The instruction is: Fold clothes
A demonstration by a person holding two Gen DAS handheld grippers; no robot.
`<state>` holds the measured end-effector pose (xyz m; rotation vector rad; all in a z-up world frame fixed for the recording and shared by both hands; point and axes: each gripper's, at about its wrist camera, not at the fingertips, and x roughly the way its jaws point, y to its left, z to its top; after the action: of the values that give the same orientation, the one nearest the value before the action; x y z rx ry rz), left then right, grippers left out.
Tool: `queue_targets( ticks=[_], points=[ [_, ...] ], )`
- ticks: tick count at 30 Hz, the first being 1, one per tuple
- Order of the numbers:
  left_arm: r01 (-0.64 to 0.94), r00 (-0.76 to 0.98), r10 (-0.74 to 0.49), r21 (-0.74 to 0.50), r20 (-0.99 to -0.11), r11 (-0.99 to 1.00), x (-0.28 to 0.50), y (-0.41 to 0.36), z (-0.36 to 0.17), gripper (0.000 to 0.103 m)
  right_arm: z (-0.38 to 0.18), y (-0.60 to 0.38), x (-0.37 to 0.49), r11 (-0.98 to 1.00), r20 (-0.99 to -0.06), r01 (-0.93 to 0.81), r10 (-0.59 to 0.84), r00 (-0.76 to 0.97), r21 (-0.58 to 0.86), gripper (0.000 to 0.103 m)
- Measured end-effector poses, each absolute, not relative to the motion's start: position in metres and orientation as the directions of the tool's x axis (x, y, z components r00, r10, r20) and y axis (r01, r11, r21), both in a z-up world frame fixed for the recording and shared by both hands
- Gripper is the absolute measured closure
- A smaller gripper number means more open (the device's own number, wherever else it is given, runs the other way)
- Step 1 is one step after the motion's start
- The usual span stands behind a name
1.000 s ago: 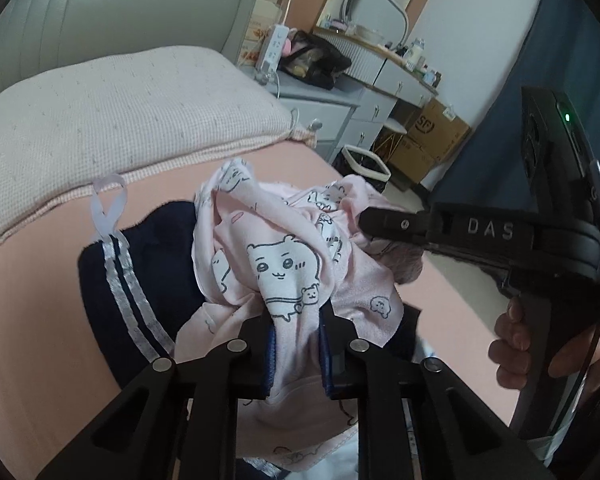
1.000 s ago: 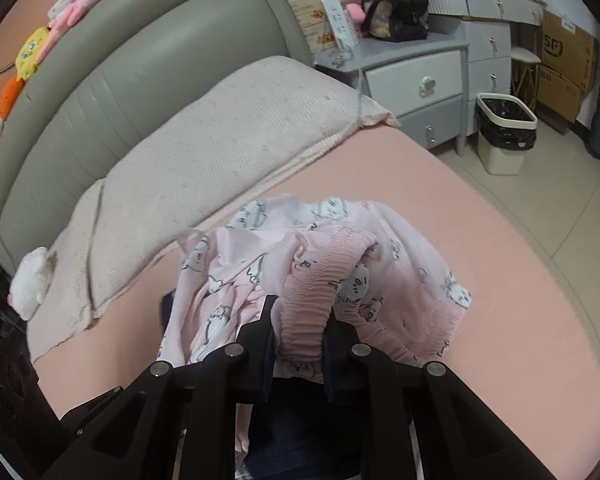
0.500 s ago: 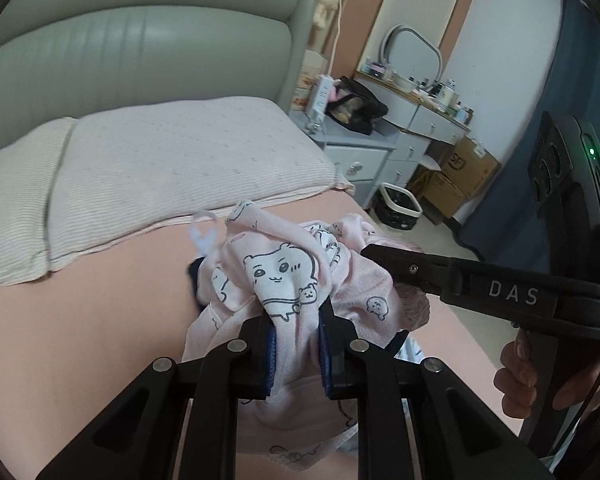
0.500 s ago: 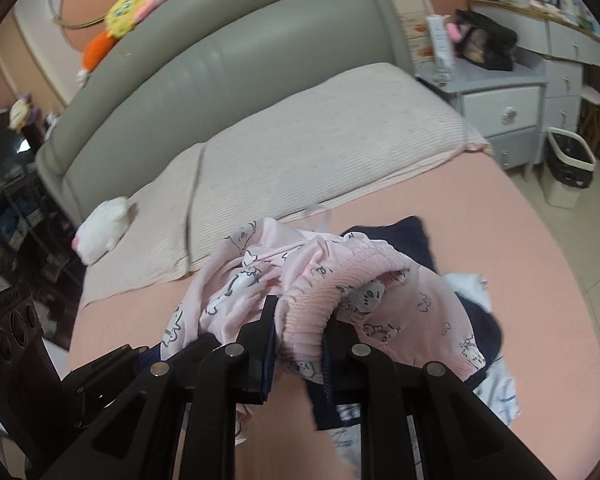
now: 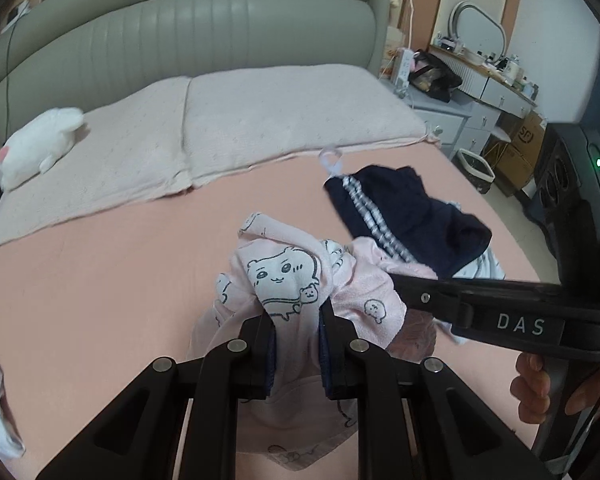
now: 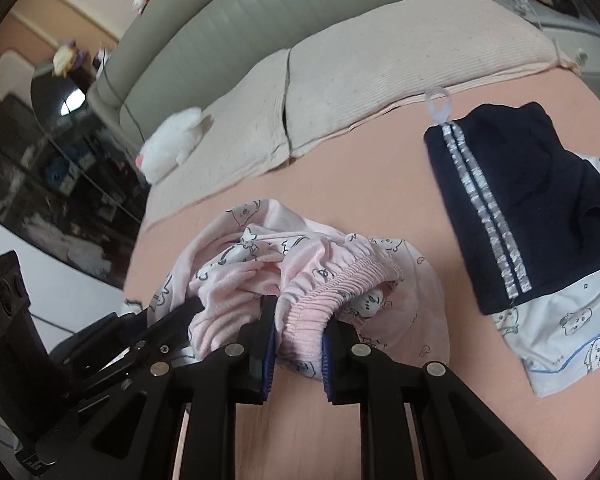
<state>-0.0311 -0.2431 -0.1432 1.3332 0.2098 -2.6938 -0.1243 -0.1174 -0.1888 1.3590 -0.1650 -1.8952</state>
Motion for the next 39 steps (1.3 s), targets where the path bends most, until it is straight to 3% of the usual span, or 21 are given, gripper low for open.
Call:
queue_targets(
  ticks=[9,21,24,26,28,32,36,39],
  points=[
    [0.24,-0.559,-0.065,-0.086,-0.827,-0.967,0.018,-0.279,-0.164,0.088,-0.203,-0.16,-0.078,-0.683,-0.785,0.55,-0.615,-0.078,0.48,0.086],
    [0.324,-0.398,-0.121,-0.015,-0.909,-0.946,0.06,-0.335,-0.225,0.085,-0.242,-0.218,-0.029,-0.662,-0.824,0.619,-0.565,-0.04,0.424,0.086],
    [0.367,-0.302,-0.144,0.024,-0.942,-0.93,0.071,-0.345,-0.244,0.072,-0.254,-0.224,-0.02,-0.65,-0.822,0.631,-0.568,-0.035,0.423,0.086],
    [0.373,-0.287,-0.174,0.057,-0.942,-0.926,0.08,-0.348,-0.25,0.033,-0.261,-0.225,-0.018,-0.646,-0.818,0.633,-0.574,-0.034,0.427,0.086],
    [0.398,-0.295,-0.198,0.068,-0.935,-0.915,0.092,-0.352,-0.25,0.021,-0.267,-0.224,-0.017,-0.641,-0.813,0.634,-0.582,-0.033,0.433,0.086],
    [0.459,-0.33,-0.183,0.012,-0.926,-0.888,0.116,-0.361,-0.242,0.021,-0.274,-0.212,-0.02,-0.628,-0.776,0.611,-0.63,-0.034,0.482,0.086],
    [0.414,-0.37,-0.199,0.031,-0.907,-0.91,0.122,-0.347,-0.229,0.021,-0.277,-0.196,-0.032,-0.634,-0.742,0.549,-0.67,-0.037,0.545,0.086],
    [0.372,-0.391,-0.217,0.062,-0.894,-0.926,0.122,-0.329,-0.222,0.02,-0.278,-0.188,-0.041,-0.675,-0.799,0.541,-0.601,-0.01,0.502,0.082]
  ],
)
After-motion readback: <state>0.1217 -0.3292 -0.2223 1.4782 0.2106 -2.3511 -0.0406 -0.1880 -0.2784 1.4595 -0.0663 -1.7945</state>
